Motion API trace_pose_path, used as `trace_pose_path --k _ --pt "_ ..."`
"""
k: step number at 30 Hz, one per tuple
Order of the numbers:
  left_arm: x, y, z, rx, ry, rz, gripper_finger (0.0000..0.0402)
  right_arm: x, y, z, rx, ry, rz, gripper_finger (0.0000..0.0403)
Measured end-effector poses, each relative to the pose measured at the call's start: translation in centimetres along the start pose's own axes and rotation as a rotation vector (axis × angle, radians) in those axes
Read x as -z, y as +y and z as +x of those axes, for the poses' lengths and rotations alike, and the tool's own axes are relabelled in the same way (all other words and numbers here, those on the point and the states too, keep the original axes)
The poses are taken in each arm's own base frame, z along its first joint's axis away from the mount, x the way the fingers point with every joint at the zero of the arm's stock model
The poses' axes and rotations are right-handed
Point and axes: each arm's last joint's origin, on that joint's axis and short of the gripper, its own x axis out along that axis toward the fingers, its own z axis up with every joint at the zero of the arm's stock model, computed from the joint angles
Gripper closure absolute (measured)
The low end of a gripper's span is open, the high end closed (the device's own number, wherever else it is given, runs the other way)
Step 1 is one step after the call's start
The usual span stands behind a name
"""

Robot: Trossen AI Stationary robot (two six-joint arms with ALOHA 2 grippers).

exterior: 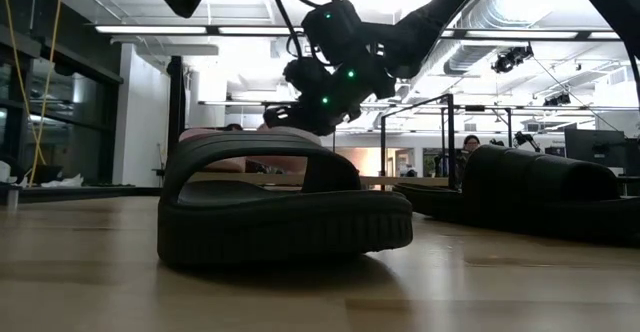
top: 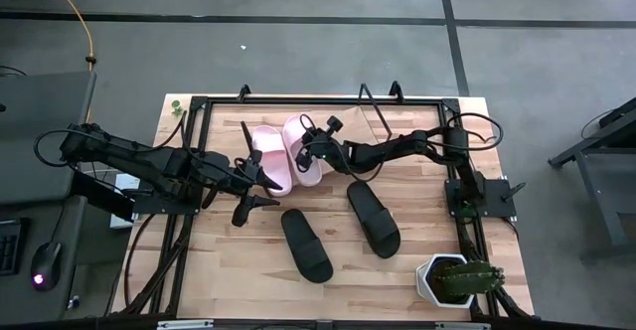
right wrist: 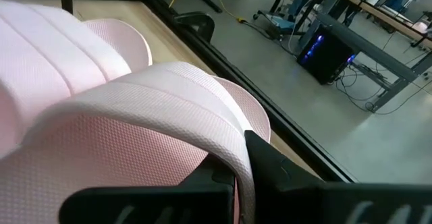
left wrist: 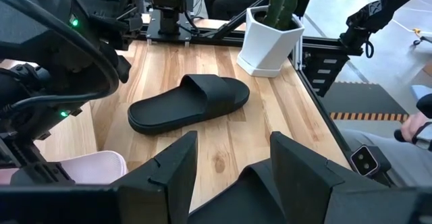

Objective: Pick and place slides into the shelf
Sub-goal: Put the pink slide on the shelf

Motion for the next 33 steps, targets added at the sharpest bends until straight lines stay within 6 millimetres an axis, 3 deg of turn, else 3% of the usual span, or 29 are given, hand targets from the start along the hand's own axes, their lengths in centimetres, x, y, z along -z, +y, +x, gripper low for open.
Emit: trace_pose_path --k 9,23,27,33 --pt "0.0 0.0 0.0 0.0 -0.001 0.0 0.0232 0.0 0.1 0.1 0.002 -0.01 0.008 0.0403" --pt "0.0 0.0 0.0 0.0 -0.003 0.0 0.0231 2.3 1.8 2.0 0.012 -0.073 0.061 0.0399" --pt "0.0 0.0 0.0 0.0 -0.003 0.0 0.0231 2.4 2.3 1.7 -0.011 -0.084 0.045 0.0373" --pt "0.0 0.0 0.0 0.0 -0.003 0.0 0.0231 2.3 2.9 1.2 -0.024 -0.099 0.03 0.0293"
